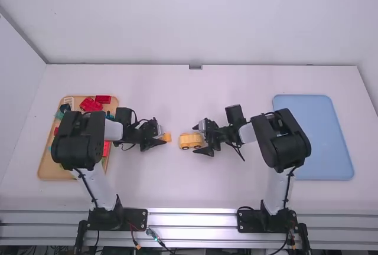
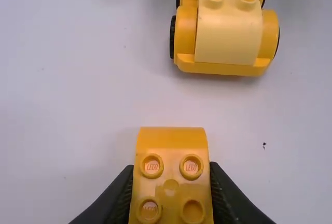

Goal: Assemble lego blocks to make yellow taxi

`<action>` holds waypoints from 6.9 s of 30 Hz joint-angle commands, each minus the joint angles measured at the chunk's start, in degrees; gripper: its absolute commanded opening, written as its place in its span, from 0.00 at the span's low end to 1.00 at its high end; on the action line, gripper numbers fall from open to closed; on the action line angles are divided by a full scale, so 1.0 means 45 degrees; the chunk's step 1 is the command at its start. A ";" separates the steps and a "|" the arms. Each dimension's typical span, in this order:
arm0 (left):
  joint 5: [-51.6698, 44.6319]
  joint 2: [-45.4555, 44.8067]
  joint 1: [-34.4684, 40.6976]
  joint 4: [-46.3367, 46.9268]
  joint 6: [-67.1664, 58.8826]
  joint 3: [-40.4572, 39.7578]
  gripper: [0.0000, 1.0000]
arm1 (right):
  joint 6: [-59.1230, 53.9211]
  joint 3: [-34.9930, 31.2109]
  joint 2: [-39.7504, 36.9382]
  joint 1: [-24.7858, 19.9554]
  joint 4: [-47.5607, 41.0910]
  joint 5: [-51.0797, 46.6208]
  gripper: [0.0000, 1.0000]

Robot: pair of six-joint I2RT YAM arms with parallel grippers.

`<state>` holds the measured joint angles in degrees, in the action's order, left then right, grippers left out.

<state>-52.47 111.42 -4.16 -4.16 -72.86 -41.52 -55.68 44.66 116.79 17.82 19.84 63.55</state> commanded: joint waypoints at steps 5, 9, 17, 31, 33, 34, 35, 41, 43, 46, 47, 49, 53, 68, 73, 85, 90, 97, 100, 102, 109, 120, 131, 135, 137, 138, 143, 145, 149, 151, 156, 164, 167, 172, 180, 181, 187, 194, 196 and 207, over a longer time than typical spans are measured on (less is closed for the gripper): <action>0.0447 -0.0131 -0.0112 -0.0019 0.0214 0.0146 0.30 | -0.0068 0.0087 0.0146 -0.0049 -0.0019 0.0228 0.99; 0.0534 -0.0379 0.0019 -0.0092 0.0670 0.0146 0.27 | 0.0073 0.0083 0.0146 -0.0049 0.0185 0.0243 0.99; 0.0223 -0.1103 0.0019 0.0495 0.0627 0.0151 0.20 | 0.0024 0.0083 0.0146 -0.0049 0.0165 0.0214 0.99; -0.1146 -0.2006 0.0651 0.0869 0.0627 0.0151 0.19 | 0.0019 0.0068 0.0146 -0.0049 0.0165 -0.0389 0.99; -0.1151 -0.2074 0.0981 0.0826 0.0631 0.0146 0.18 | 0.0019 0.0068 0.0248 -0.0049 0.0233 -0.0500 0.99; -0.1146 -0.2137 0.1229 0.0811 0.0631 0.0146 0.18 | -0.0034 0.0097 0.0471 -0.0049 0.0437 -0.0316 0.99; -0.1146 -0.2161 0.1282 0.0816 0.0627 0.0146 0.17 | -0.0019 0.0097 0.0525 -0.0049 0.0525 -0.0267 0.99; -0.1243 -0.2545 0.1778 0.0369 0.1715 0.0146 0.15 | 0.0748 0.0087 0.1647 -0.0058 0.2550 0.0636 0.99; -0.1341 -0.2545 0.1846 0.0151 0.2123 0.0151 0.15 | 0.0583 0.0083 0.1647 -0.0063 0.2555 0.0612 0.99; -0.1792 -0.2521 0.2030 -0.0087 0.2331 0.0151 0.14 | 0.0359 0.0131 0.1647 -0.0024 0.2526 0.0583 0.99; -0.1836 -0.2477 0.2161 -0.0223 0.2331 0.0151 0.13 | 0.0364 0.0175 0.1647 -0.0049 0.2453 0.0534 0.99; -0.1758 -0.2385 0.2472 -0.0525 0.2341 0.0151 0.13 | 0.0355 0.0253 0.1647 -0.0049 0.2404 0.0544 0.99; -0.1399 -0.2220 0.2934 -0.1253 0.3133 0.0151 0.11 | 0.0350 0.0214 0.1647 -0.0049 0.2395 0.0544 1.00; -0.0185 -0.1598 0.4017 -0.2297 0.4673 0.0151 0.06 | -0.0257 0.0335 0.1875 0.0112 0.2380 0.0335 0.92; -0.0175 -0.1443 0.4197 -0.2676 0.5051 0.0146 0.06 | -0.0389 0.0345 0.1875 0.0117 0.2191 0.0165 0.85; -0.0233 -0.1064 0.4231 -0.3249 0.5717 0.0146 0.05 | -0.0651 0.0340 0.1875 0.0219 0.1855 0.0092 0.73; -0.0233 -0.1054 0.4299 -0.3269 0.5678 0.0146 0.05 | -0.0641 0.0340 0.1875 0.0219 0.1826 -0.0117 0.63; -0.0223 -0.0942 0.4371 -0.3084 0.5668 0.0146 0.05 | -0.0646 0.0335 0.1875 0.0219 0.1821 -0.0121 0.59; -0.0243 -0.0865 0.4357 -0.3094 0.5663 0.0146 0.05 | -0.0641 0.0335 0.1875 0.0214 0.1821 -0.0121 0.56; -0.0228 -0.0772 0.4371 -0.3138 0.5673 0.0146 0.04 | -0.0641 0.0335 0.1875 0.0219 0.1821 -0.0126 0.56; -0.0219 -0.0214 0.4517 -0.3434 0.5663 0.0146 0.02 | -0.0631 0.0335 0.1875 0.0219 0.1807 -0.0131 0.56; 0.0398 -0.0199 0.4799 -0.2652 0.4901 0.0146 0.02 | -0.0636 0.0335 0.1880 0.0219 0.1787 -0.0126 0.56; 0.2521 -0.0199 0.5673 -0.2399 0.4993 0.0146 0.02 | -0.0597 0.0335 0.1875 0.0219 0.1787 -0.0121 0.56; 0.2992 -0.0199 0.5620 -0.2215 0.4988 0.0146 0.02 | -0.0602 0.0340 0.1875 0.0214 0.1787 -0.0126 0.56; 0.3201 -0.0199 0.5620 -0.2123 0.4988 0.0146 0.02 | -0.0597 0.0335 0.1875 0.0214 0.1787 -0.0121 0.56; 0.3225 -0.0199 0.5620 -0.2127 0.4993 0.0146 0.03 | -0.0597 0.0335 0.1875 0.0219 0.1787 -0.0126 0.56; 0.2424 -0.0393 0.5571 -0.2390 0.4998 0.0146 0.15 | -0.0495 0.0335 0.1875 0.0214 0.1783 -0.0126 0.56; 0.2472 -0.0539 0.5498 -0.2361 0.4998 0.0146 0.21 | -0.0505 0.0335 0.1875 0.0219 0.1778 -0.0131 0.56; 0.2477 -0.0549 0.5503 -0.2472 0.5003 0.0146 0.24 | -0.0495 0.0335 0.1875 0.0214 0.1783 -0.0126 0.56; 0.2477 -0.0549 0.5518 -0.2472 0.4993 0.0146 0.22 | -0.0500 0.0335 0.1875 0.0214 0.1778 -0.0131 0.56; 0.2472 -0.0549 0.5489 -0.2477 0.4993 0.0146 0.20 | -0.0500 0.0335 0.1875 0.0214 0.1773 -0.0126 0.56; 0.2429 -0.0573 0.5571 -0.2516 0.4998 0.0146 0.27 | -0.0500 0.0335 0.1875 0.0219 0.1773 -0.0131 0.56; 0.2429 -0.0573 0.5571 -0.2521 0.4993 0.0146 0.28 | -0.0495 0.0335 0.1875 0.0214 0.1773 -0.0131 0.56; 0.2433 -0.0636 0.5571 -0.2521 0.4993 0.0146 0.33 | -0.0500 0.0335 0.1875 0.0214 0.1773 -0.0131 0.57; 0.2433 -0.0743 0.5571 -0.2516 0.4993 0.0146 0.38 | -0.0457 0.0335 0.1880 0.0214 0.1773 -0.0131 0.57; 0.2438 -0.0743 0.5571 -0.2516 0.4993 0.0146 0.38 | -0.0452 0.0335 0.1875 0.0219 0.1773 -0.0131 0.57; 0.2424 -0.0811 0.5474 -0.2560 0.4998 0.0146 0.41 | -0.0452 0.0335 0.1875 0.0219 0.1773 -0.0136 0.57; 0.2438 -0.1039 0.5435 -0.2511 0.4998 0.0146 0.45 | -0.0452 0.0335 0.1875 0.0214 0.1768 -0.0136 0.57; 0.2429 -0.1117 0.5411 -0.2458 0.4998 0.0146 0.46 | -0.0457 0.0335 0.1875 0.0219 0.1768 -0.0136 0.57; 0.2565 -0.2676 0.4789 -0.1690 0.4906 0.0146 0.99 | -0.0597 0.0335 0.1875 0.0219 0.1481 -0.0442 0.57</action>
<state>-40.71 102.52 18.85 -12.14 -50.61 -41.28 -58.33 45.80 124.07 18.68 26.98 62.98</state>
